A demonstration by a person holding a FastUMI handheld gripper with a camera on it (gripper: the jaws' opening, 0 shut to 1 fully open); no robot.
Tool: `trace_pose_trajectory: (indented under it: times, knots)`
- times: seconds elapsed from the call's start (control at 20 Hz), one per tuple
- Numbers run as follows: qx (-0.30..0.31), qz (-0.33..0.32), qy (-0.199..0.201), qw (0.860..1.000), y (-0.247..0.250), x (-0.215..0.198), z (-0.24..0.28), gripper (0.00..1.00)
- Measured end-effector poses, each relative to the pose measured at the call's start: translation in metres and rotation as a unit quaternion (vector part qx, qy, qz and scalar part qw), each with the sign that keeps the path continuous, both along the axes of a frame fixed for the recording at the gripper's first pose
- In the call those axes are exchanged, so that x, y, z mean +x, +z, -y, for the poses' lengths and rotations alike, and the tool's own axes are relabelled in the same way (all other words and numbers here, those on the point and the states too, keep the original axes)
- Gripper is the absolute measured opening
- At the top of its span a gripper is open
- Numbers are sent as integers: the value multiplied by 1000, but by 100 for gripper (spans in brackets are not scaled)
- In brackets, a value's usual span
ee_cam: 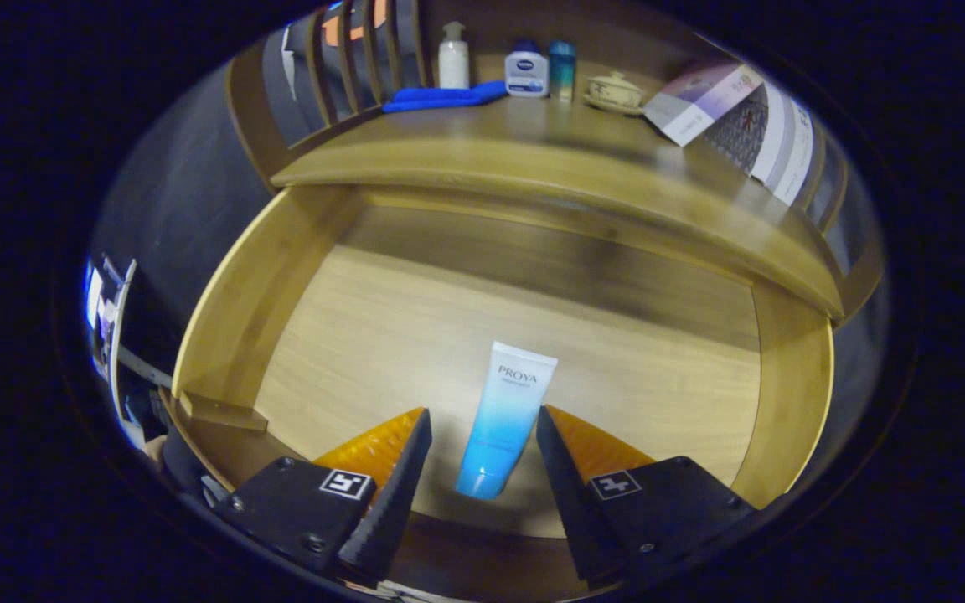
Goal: Pull open the drawer, take out the items inside it, and place them on the countertop above the cabinet.
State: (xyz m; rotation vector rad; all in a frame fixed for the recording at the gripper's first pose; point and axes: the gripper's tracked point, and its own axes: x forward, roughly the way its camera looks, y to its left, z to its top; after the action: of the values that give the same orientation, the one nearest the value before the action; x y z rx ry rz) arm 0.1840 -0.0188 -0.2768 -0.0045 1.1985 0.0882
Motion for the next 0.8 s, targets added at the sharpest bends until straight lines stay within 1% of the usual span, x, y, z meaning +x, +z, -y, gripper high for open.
trace_pose_trajectory:
  times: [0.05,0.3,0.4,0.5,0.6,0.75,0.8]
  knots:
    - [3,-10,-5,1000,-3,0,0,77]
    - [4,-54,-17,998,-20,-2,2,76]
    - [4,-64,-17,998,-24,-3,3,75]
    - [-2,-74,-6,997,-29,-7,4,73]
    - [-6,-77,-6,997,-30,-7,6,68]
    - [-12,-76,-1,997,-30,-6,8,57]
    - [-10,-70,-2,998,-29,-5,9,54]
